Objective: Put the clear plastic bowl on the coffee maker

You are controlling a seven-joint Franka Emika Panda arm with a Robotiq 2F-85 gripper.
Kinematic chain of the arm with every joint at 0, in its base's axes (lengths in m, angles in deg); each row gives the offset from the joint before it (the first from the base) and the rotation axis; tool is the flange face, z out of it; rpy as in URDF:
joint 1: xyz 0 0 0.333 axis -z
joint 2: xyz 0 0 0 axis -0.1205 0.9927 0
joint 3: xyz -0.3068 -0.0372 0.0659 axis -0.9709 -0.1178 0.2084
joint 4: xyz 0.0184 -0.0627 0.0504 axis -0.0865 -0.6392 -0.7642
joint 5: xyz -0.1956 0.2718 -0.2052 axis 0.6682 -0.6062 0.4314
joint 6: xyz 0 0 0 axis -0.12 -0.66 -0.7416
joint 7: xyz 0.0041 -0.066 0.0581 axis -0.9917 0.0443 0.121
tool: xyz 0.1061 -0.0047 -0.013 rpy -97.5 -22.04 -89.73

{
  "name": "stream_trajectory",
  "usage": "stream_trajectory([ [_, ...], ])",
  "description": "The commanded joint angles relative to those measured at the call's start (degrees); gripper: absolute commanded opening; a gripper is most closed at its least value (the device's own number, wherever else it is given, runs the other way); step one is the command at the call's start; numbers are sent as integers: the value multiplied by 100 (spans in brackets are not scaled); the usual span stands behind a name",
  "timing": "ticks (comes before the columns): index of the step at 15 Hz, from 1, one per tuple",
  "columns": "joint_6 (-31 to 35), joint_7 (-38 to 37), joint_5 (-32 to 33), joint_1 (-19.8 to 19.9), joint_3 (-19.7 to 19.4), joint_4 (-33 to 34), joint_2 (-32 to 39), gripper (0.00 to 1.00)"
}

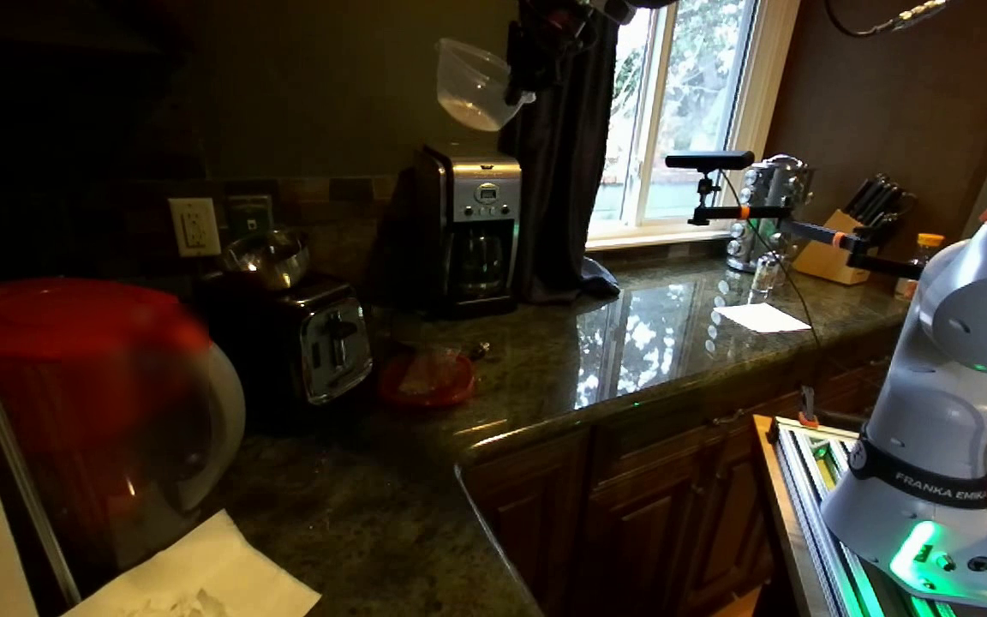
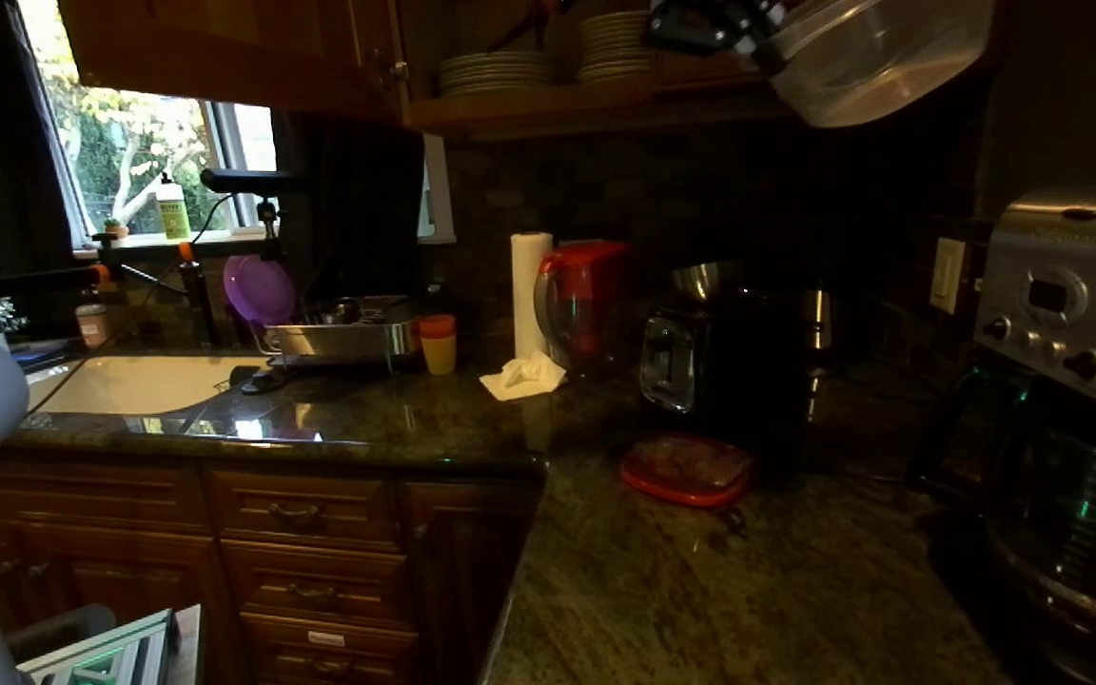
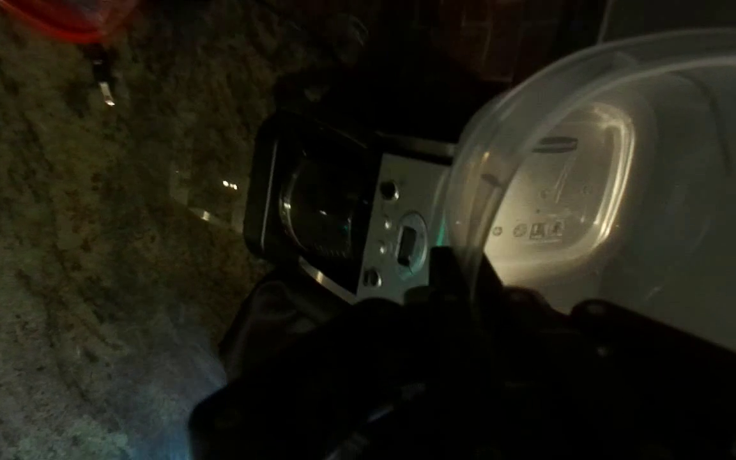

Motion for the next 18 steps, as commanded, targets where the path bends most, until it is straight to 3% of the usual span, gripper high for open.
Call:
stream_trajectory([
  [1, -911, -556, 305, 83, -440, 1447, 796, 1],
  [3, -1392, -615, 145, -35, -767, 2129, 1148, 1],
  [4, -982, -361, 194, -227, -858, 1360, 649, 6],
  [7, -1224, -410, 168, -259, -1051, 1961, 1043, 6],
  [8, -1232, -440, 165, -281, -1055, 2009, 1096, 1],
  [13, -1653, -74, 26, -479, -1393, 3253, 1983, 1],
  [18, -2668, 377, 204, -746, -1642, 4772, 3072, 1],
])
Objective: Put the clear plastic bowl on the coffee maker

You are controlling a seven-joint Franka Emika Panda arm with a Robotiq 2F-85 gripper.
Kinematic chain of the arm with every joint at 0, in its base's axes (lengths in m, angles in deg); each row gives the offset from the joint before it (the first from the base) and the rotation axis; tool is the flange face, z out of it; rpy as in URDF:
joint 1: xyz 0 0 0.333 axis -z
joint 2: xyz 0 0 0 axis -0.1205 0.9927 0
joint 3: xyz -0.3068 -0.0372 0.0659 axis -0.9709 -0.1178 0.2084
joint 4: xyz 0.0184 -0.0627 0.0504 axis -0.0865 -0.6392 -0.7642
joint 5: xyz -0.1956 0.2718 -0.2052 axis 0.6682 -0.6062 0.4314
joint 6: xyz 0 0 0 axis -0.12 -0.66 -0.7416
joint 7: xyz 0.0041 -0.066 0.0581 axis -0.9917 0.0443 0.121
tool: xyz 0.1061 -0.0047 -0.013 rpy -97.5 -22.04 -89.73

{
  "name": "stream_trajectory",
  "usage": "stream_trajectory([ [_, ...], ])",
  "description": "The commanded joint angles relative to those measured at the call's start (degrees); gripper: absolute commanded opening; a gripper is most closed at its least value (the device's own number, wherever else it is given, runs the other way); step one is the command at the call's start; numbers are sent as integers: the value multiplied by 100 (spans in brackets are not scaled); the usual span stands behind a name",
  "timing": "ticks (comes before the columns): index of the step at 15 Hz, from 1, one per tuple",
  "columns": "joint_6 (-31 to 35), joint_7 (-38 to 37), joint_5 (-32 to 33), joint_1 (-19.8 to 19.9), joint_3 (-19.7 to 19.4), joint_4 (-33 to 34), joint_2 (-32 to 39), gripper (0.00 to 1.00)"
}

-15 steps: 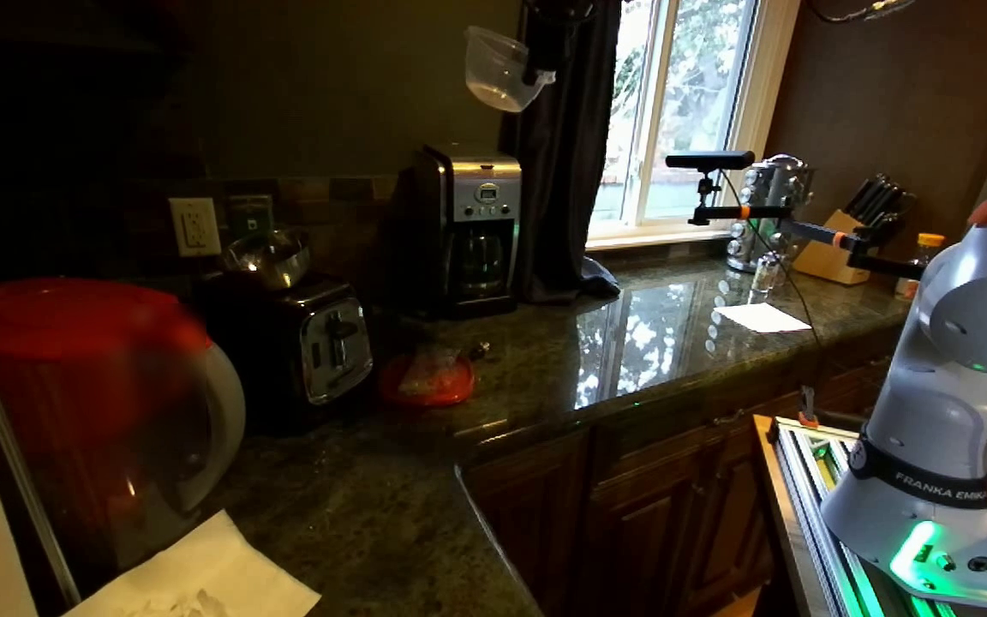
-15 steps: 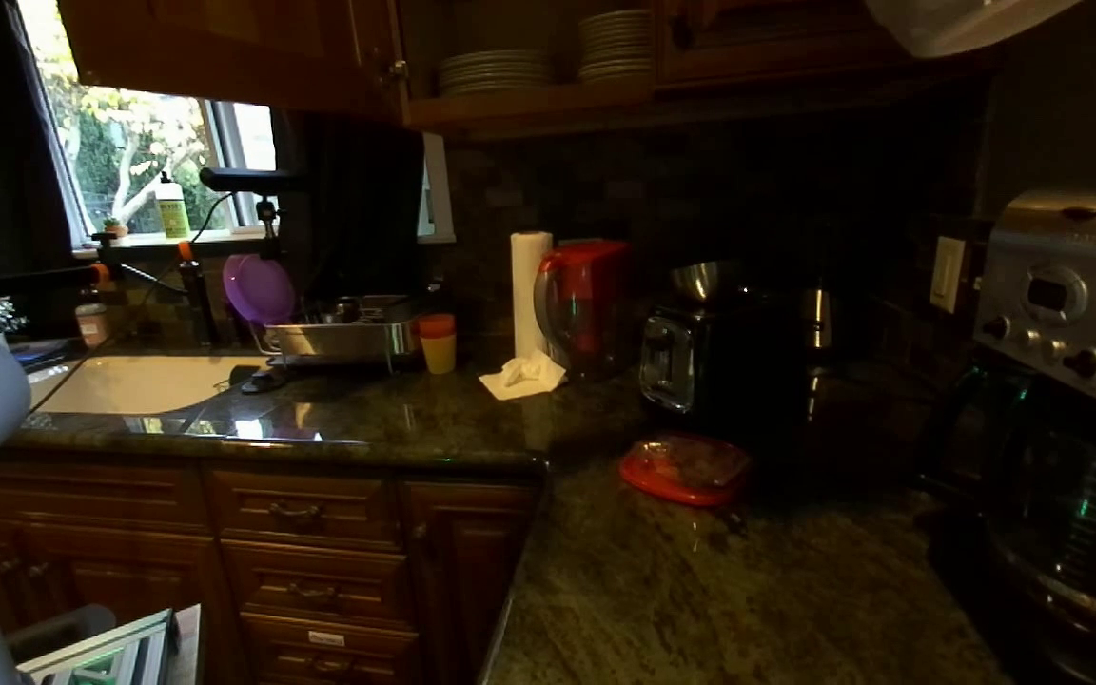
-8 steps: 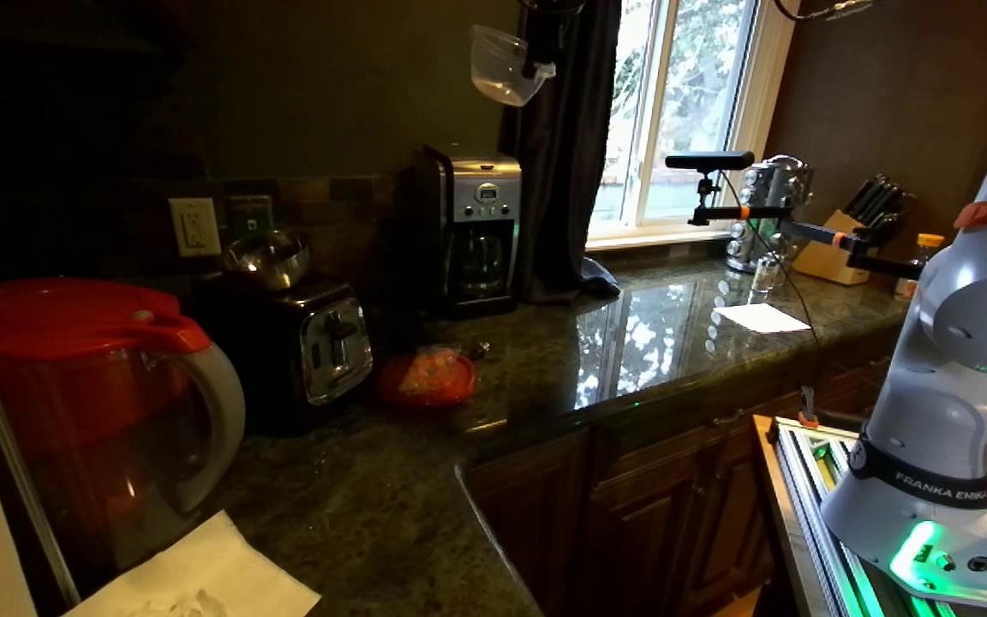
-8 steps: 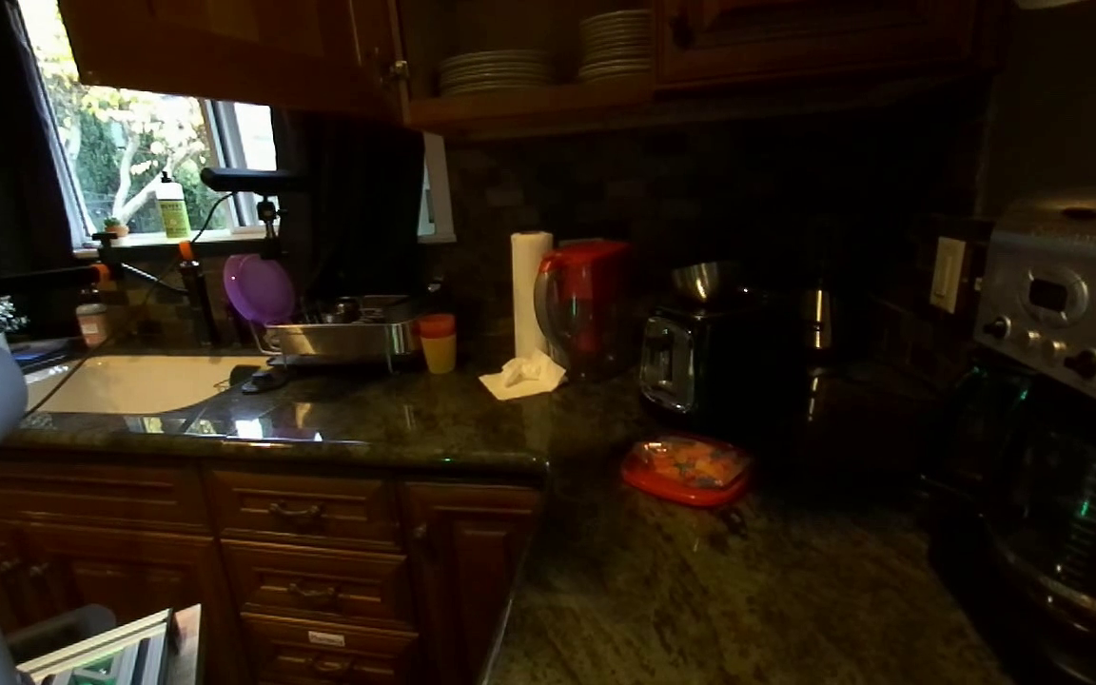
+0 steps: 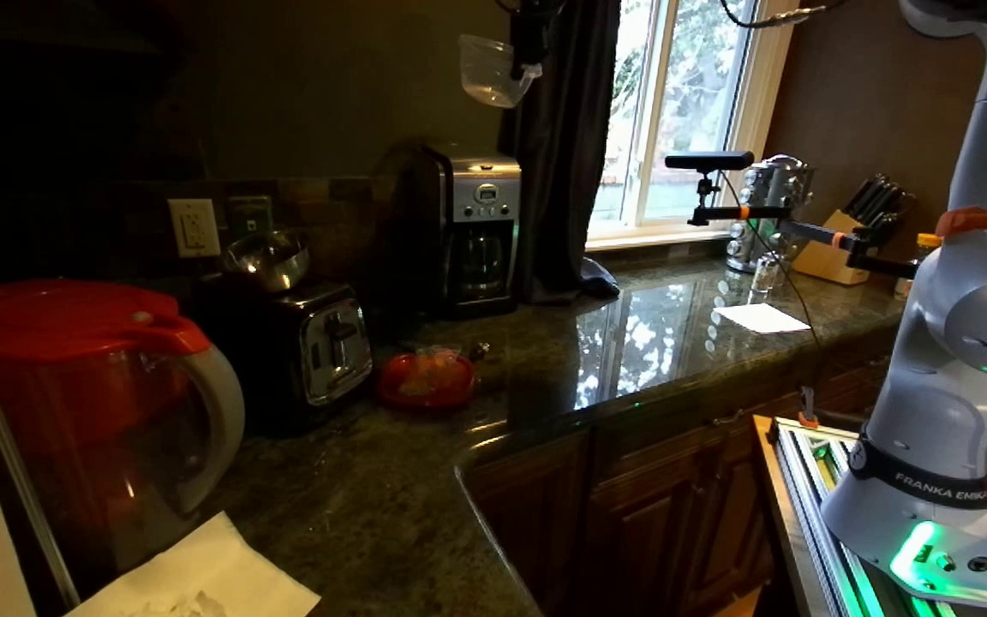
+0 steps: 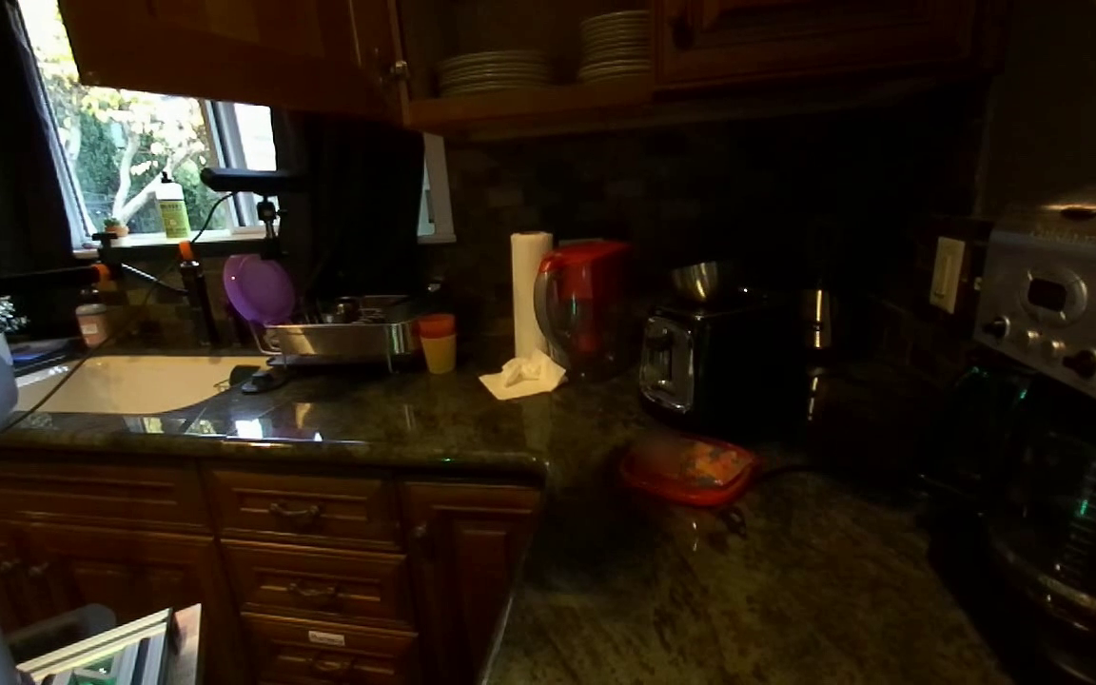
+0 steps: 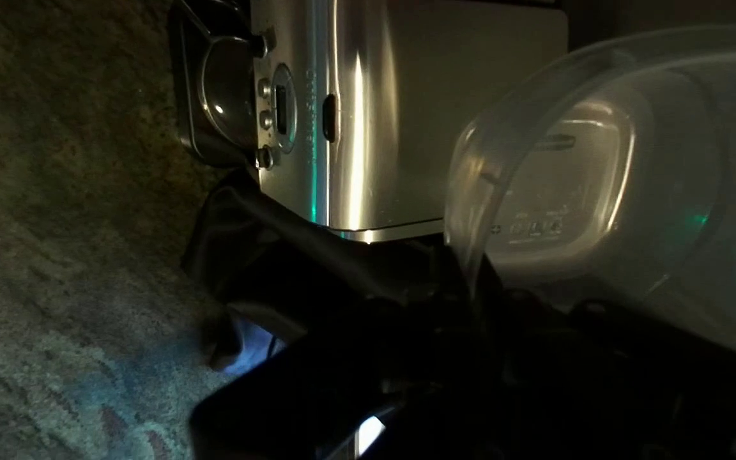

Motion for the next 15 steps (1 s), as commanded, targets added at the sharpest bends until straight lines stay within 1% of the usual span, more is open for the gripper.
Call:
stream_trajectory([
  [1, -733, 200, 115, -268, -321, 1423, 979, 1],
  [2, -723, 257, -163, -250, -376, 1691, 1180, 1],
  [3, -618, 200, -293, -242, -434, 1892, 1358, 1],
  [4, -607, 66, -223, -46, -294, 2058, 1513, 1],
  [5, -440, 117, -83, -146, -257, 1352, 1023, 6],
  [8, -440, 111, -92, -60, -273, 1755, 1376, 6],
  [9, -481, 238, -279, 1, -223, 1873, 1456, 1],
  [10, -576, 556, -616, 94, -114, 2010, 1553, 1],
  [11, -678, 694, -759, 109, -83, 2145, 1663, 1],
  [13, -888, 837, -919, 103, -94, 2366, 1829, 1],
  [15, -1112, 778, -867, 70, -168, 2571, 1967, 1],
])
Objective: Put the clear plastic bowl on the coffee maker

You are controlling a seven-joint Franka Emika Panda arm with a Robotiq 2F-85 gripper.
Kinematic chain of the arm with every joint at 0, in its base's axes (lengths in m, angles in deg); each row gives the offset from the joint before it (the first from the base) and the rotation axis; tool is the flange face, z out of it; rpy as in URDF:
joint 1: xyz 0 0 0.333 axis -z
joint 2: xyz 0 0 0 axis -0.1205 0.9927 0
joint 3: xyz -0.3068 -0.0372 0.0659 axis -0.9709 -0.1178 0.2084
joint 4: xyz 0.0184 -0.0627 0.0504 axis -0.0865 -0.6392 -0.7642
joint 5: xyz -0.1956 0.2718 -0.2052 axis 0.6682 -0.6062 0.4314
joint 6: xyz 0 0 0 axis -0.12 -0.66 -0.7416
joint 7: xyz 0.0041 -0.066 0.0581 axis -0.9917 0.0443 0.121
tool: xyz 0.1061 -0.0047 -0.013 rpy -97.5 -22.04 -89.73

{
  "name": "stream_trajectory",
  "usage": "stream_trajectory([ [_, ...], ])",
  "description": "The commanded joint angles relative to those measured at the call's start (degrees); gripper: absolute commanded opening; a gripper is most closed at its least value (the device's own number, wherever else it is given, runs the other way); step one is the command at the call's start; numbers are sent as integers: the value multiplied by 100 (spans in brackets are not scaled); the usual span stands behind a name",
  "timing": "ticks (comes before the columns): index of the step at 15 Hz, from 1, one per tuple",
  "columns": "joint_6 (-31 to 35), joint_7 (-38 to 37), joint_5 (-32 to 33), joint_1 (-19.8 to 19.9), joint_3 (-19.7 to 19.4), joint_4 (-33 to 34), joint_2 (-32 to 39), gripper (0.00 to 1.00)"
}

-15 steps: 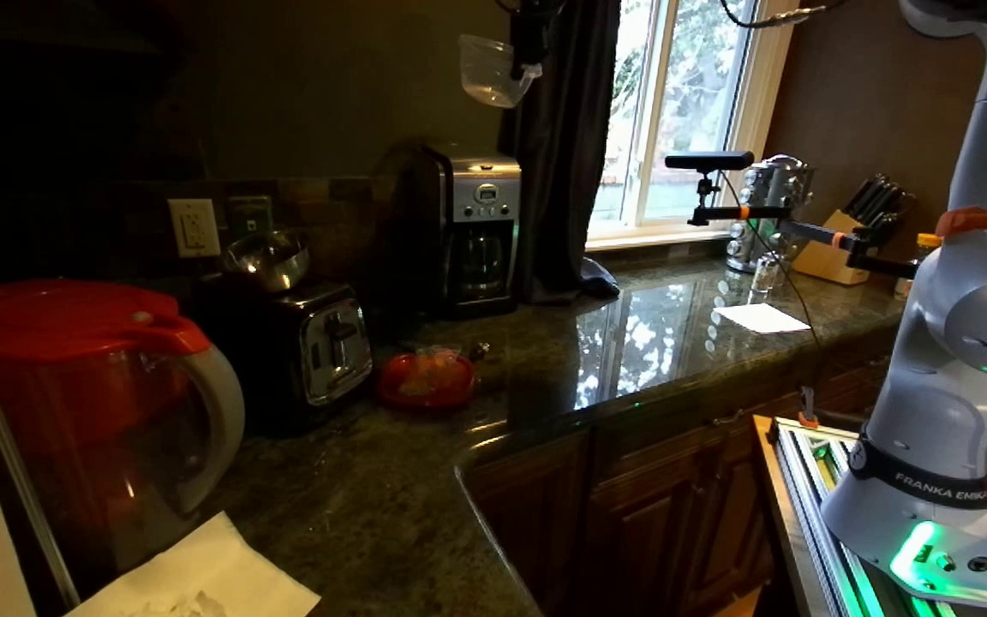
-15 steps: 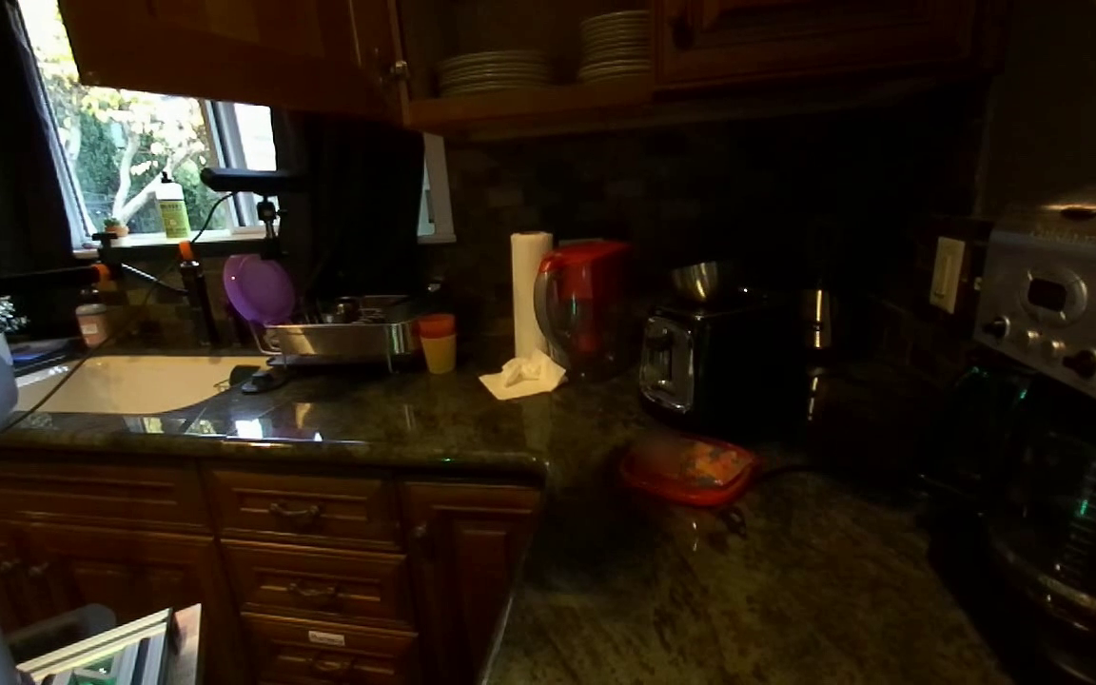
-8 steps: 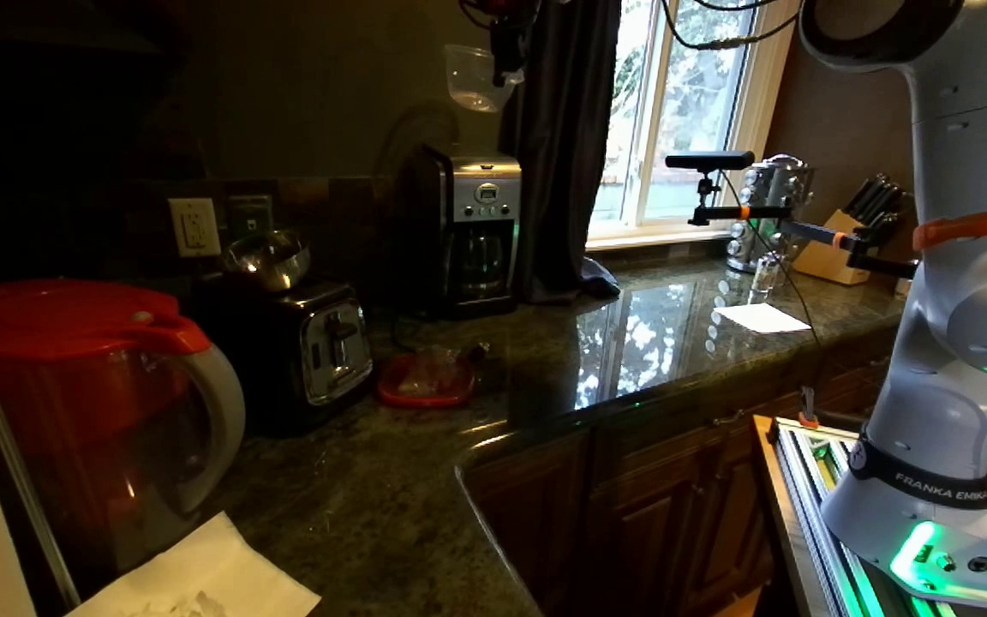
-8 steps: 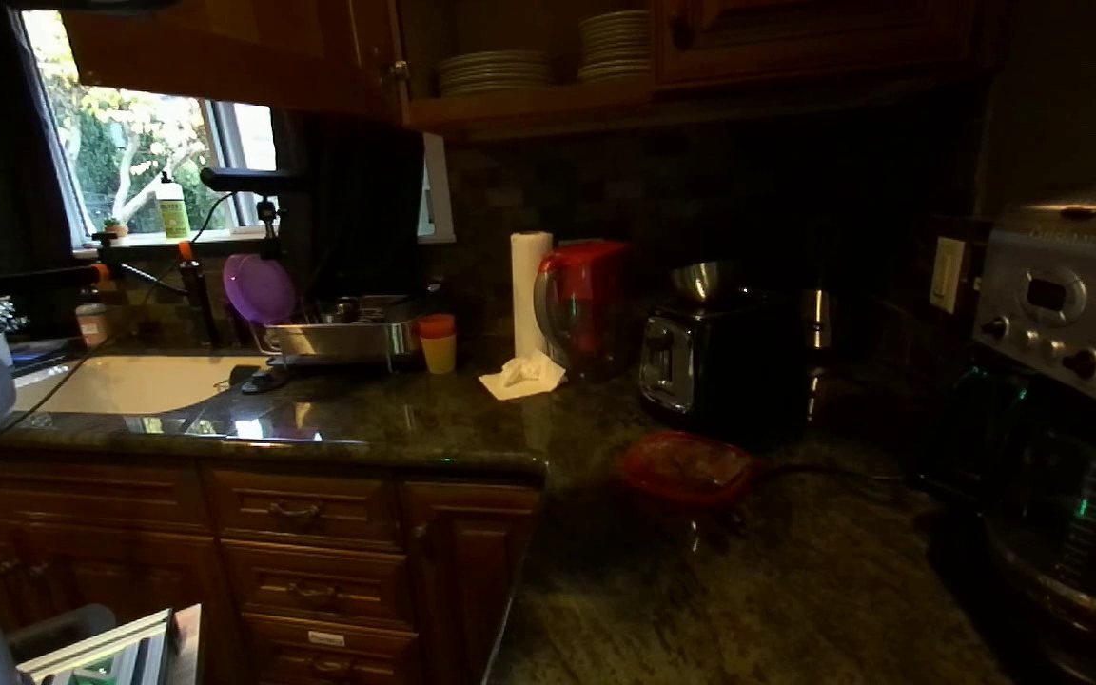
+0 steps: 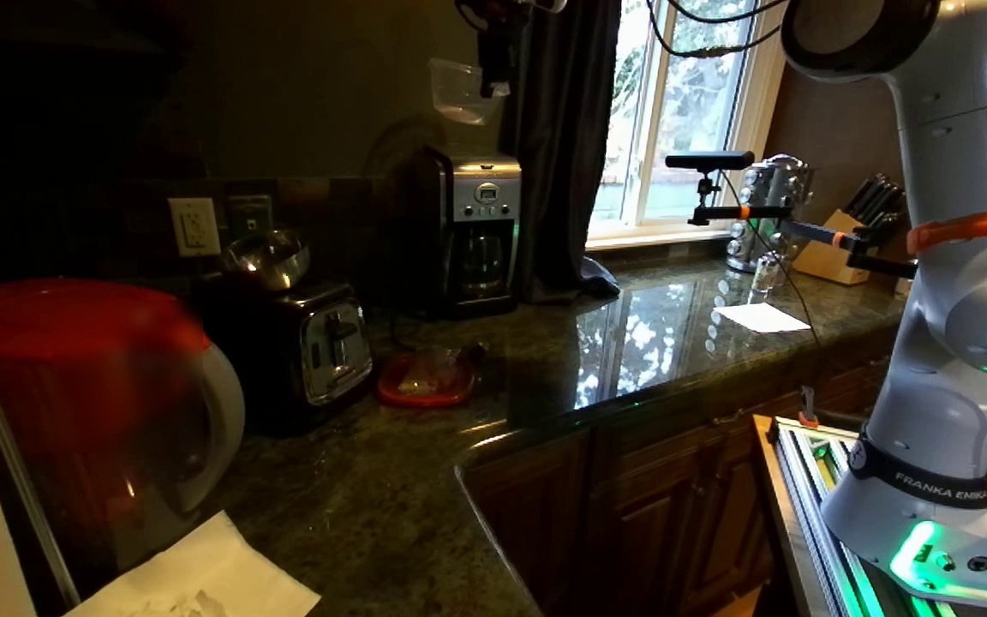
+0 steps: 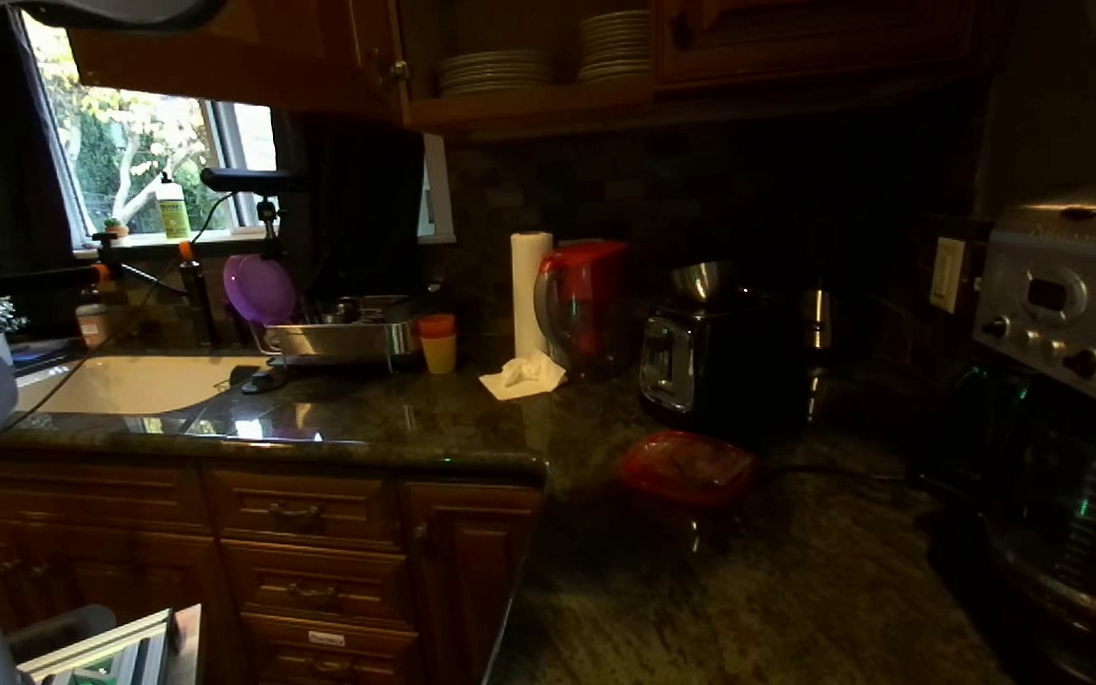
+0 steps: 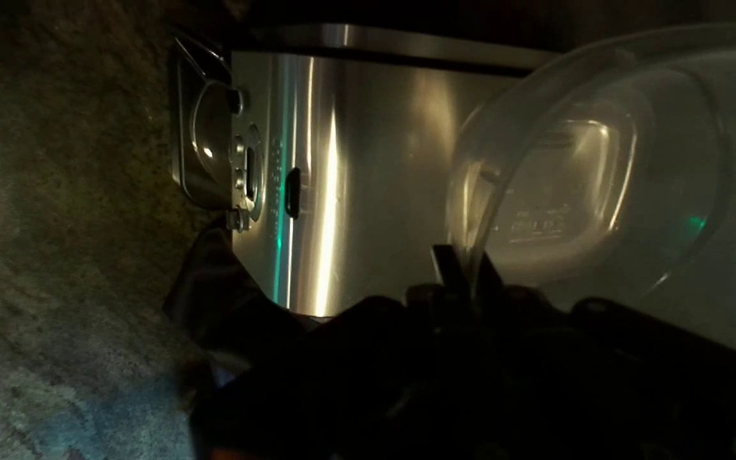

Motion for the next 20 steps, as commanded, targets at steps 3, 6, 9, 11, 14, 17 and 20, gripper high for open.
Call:
stream_trajectory([
  [3, -749, -79, 10, 54, -71, 896, 582, 1],
  [6, -926, -107, 8, 79, -93, 1257, 843, 1],
  [9, -991, -286, -15, 83, -128, 1488, 1055, 1],
  [11, -1007, -371, 4, 71, -148, 1607, 1185, 1],
  [14, -1135, -573, 70, 52, -203, 1755, 1339, 1],
  [17, -1259, -624, 36, 75, -214, 1877, 1425, 31],
  [20, -1323, -496, 15, 67, -186, 1971, 1340, 45],
])
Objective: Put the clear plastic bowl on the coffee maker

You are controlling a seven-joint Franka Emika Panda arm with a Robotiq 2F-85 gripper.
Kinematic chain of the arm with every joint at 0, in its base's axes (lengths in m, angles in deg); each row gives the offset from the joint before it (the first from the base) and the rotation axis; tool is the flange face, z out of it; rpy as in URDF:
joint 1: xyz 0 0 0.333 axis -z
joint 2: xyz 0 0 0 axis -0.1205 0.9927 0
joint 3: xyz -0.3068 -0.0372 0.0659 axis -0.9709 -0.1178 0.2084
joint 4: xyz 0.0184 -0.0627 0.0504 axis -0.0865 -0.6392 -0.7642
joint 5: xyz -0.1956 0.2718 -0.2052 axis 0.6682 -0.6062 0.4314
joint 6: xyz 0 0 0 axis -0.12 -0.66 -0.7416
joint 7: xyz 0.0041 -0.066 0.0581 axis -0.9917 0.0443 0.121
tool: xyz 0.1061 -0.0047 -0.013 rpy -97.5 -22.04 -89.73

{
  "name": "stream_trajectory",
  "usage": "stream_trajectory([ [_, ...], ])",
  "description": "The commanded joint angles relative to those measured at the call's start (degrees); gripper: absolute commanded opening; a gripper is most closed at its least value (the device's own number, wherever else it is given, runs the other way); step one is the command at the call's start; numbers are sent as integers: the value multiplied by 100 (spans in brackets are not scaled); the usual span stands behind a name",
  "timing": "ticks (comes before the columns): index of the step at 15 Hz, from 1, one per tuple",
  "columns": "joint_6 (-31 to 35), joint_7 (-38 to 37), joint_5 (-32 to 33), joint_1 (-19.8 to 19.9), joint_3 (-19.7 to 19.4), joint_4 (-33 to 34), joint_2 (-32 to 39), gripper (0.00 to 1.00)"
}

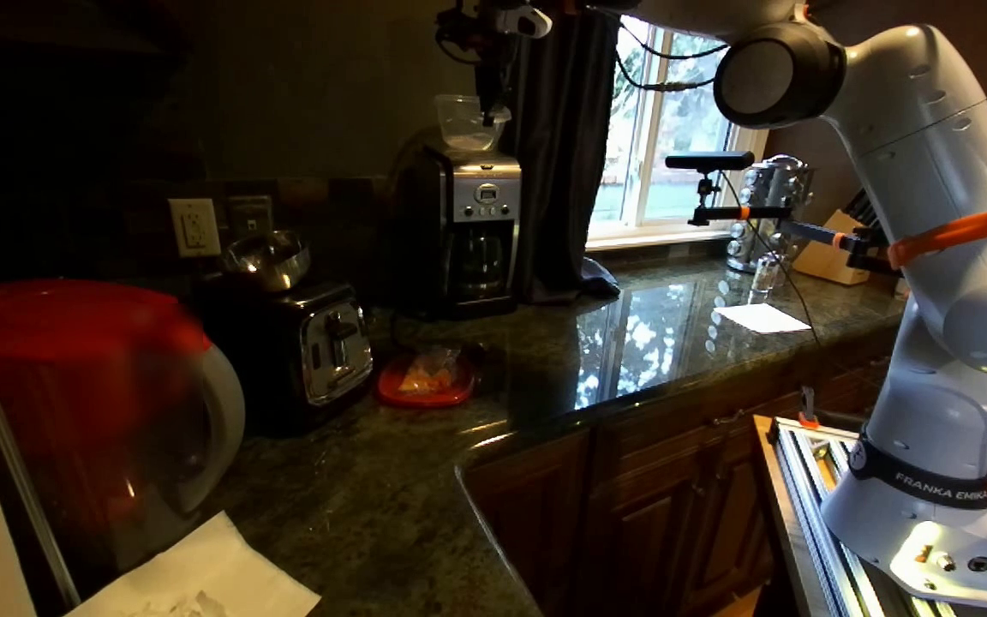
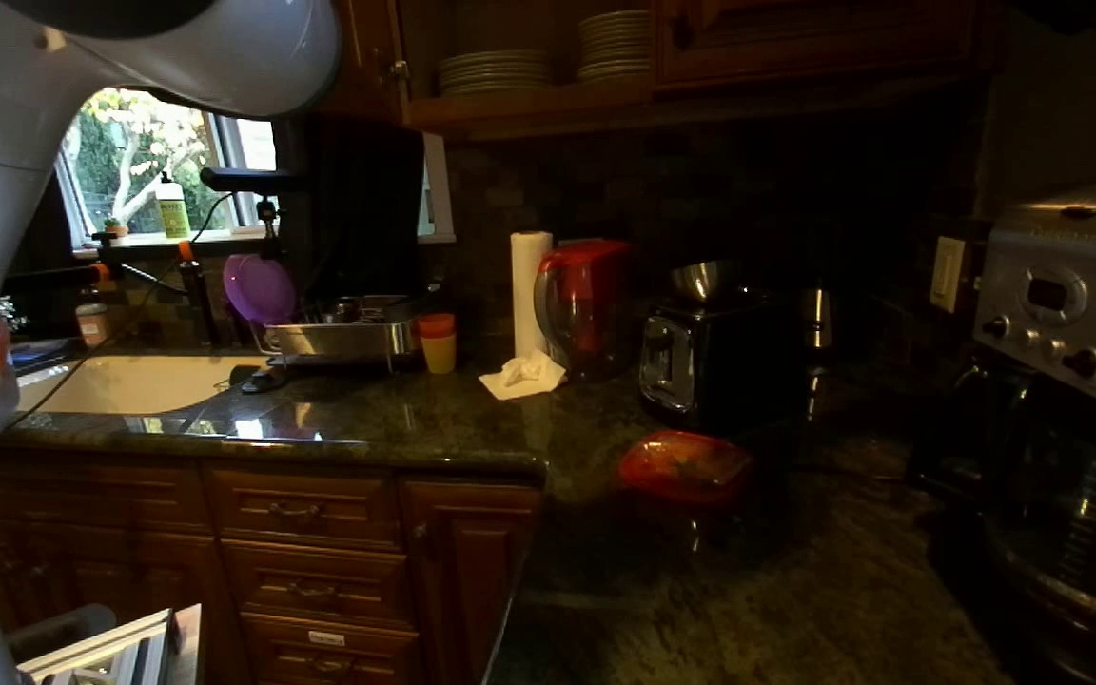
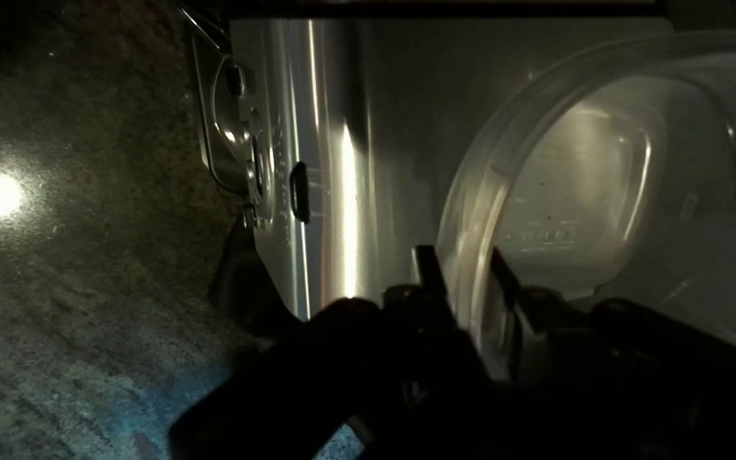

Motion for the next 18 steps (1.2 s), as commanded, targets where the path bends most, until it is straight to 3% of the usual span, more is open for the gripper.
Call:
stream_trajectory([
  [1, -284, 64, -56, 18, 23, 386, 40, 54],
  [7, -405, 192, -18, -52, 31, 608, -104, 98],
  [9, -513, 367, -41, -138, 90, 513, -338, 100],
  [16, -766, 2533, -407, -137, 563, -117, -1571, 100],
  [17, -721, 2069, -199, -218, 415, 405, -1103, 100],
  [18, -722, 2255, -251, -214, 453, 328, -1254, 100],
])
